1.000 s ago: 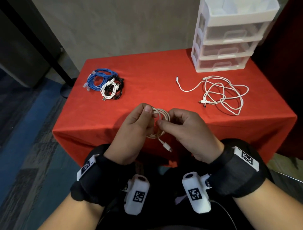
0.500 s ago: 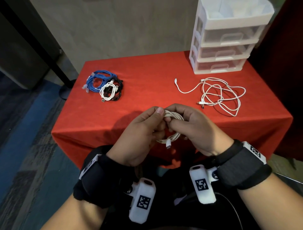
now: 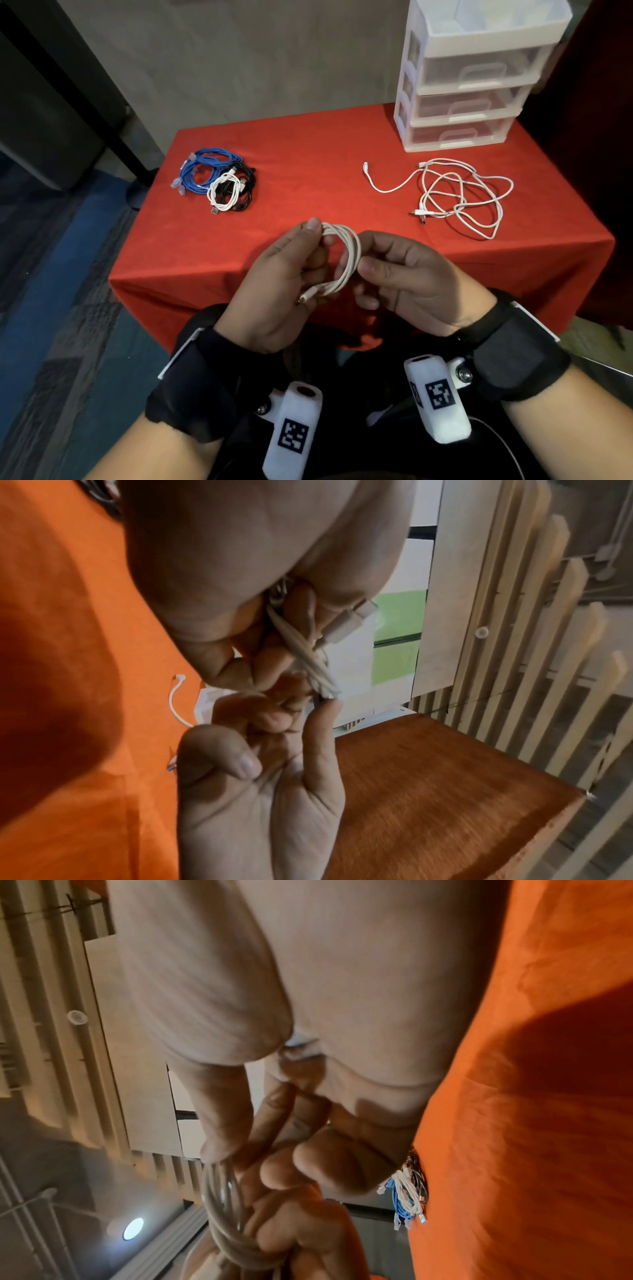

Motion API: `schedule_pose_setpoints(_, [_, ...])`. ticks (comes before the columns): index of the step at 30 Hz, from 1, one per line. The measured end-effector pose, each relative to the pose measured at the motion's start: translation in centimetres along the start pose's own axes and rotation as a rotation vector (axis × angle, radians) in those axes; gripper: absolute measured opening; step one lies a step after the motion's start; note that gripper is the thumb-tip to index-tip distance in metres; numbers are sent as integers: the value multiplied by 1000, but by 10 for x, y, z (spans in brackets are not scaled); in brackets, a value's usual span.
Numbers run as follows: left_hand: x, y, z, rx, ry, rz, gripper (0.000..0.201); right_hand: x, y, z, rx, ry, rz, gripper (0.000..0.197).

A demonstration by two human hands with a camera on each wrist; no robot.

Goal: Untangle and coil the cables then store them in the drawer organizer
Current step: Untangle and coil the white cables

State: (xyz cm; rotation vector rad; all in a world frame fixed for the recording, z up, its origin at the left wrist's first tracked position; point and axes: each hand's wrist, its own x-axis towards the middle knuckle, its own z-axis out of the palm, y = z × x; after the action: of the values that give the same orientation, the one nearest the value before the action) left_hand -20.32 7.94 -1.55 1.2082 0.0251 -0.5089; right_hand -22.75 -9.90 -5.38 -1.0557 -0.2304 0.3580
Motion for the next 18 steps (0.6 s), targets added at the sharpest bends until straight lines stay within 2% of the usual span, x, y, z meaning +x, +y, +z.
schedule_pose_setpoints(3, [-1, 0, 4, -98, -65, -80, 31, 2, 2, 1, 7, 5, 3, 59])
schedule_pose_setpoints(4, [-2, 1, 5, -130, -89, -100, 31, 2, 1, 1, 13, -2, 7, 60])
schedule_pose_setpoints(6, [-2, 4, 4, -144, -81, -132, 32, 1, -4, -2, 21, -20, 20, 43])
schedule_pose_setpoints(9, [-4, 11, 1, -39, -69, -125, 34, -1, -16, -7, 14, 9, 59, 20])
schedule_pose_setpoints(12, [-2, 15, -4, 52, -121, -72, 27, -2, -28, -8, -49, 39, 95, 10])
schedule_pose_setpoints(14, [2, 14, -10, 127, -160, 1, 23, 0, -33, -8, -93, 40, 128, 18])
schedule_pose_setpoints(16, [7, 11, -16, 266, -141, 102, 26, 1, -34, -10, -119, 37, 145, 26])
schedule_pose_setpoints(18, [11, 9, -21, 371, -78, 195, 27, 0, -31, -11, -153, 53, 134, 27])
